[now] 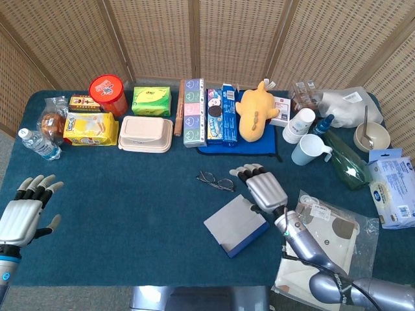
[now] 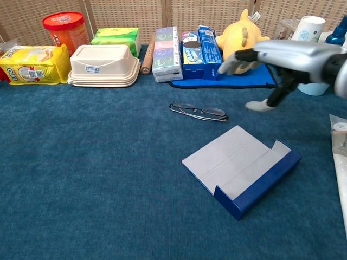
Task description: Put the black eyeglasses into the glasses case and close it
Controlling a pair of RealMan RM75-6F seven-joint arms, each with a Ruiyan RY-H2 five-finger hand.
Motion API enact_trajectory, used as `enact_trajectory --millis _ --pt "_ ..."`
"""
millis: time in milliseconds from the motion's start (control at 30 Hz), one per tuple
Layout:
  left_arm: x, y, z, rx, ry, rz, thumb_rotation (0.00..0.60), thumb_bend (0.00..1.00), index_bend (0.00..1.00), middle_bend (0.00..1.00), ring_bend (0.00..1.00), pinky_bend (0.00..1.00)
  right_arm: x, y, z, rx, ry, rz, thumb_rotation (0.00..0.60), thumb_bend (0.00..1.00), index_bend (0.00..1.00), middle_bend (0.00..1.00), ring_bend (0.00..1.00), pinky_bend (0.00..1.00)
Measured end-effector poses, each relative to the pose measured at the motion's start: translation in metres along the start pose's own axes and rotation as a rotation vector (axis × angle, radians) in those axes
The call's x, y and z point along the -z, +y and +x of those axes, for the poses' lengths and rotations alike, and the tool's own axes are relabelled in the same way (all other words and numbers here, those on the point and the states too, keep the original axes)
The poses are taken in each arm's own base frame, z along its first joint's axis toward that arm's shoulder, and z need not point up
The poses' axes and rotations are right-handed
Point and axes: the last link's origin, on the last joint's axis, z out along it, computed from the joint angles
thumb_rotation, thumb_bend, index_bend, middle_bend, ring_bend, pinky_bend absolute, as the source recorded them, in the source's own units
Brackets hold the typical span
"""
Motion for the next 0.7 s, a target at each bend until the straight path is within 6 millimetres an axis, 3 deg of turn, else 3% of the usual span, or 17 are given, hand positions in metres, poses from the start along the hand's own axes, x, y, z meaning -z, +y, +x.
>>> enact_trajectory --millis 167,367,700 --pt "-0.001 -0.005 -0.003 0.006 -0.006 0.008 0.6 0.32 0.16 0.09 0.02 0.0 -0.032 -0.023 -0.013 0.01 -0.036 0.019 0.6 0.31 0.19 0.22 0.17 0.19" --pt "0.0 -0.009 -0.005 0.011 -0.009 0.02 0.6 0.32 0.16 0.09 0.02 0.0 -0.057 -0.043 -0.025 0.039 -0.063 0.039 0.6 0.3 0.19 0.22 0.17 0.19" --pt "0.002 -0.019 -0.001 0.006 0.003 0.039 0.6 0.32 0.16 0.09 0.02 0.0 -0.078 -0.049 -0.039 0.097 -0.068 0.024 0.6 0.3 0.2 0.22 0.17 0.19"
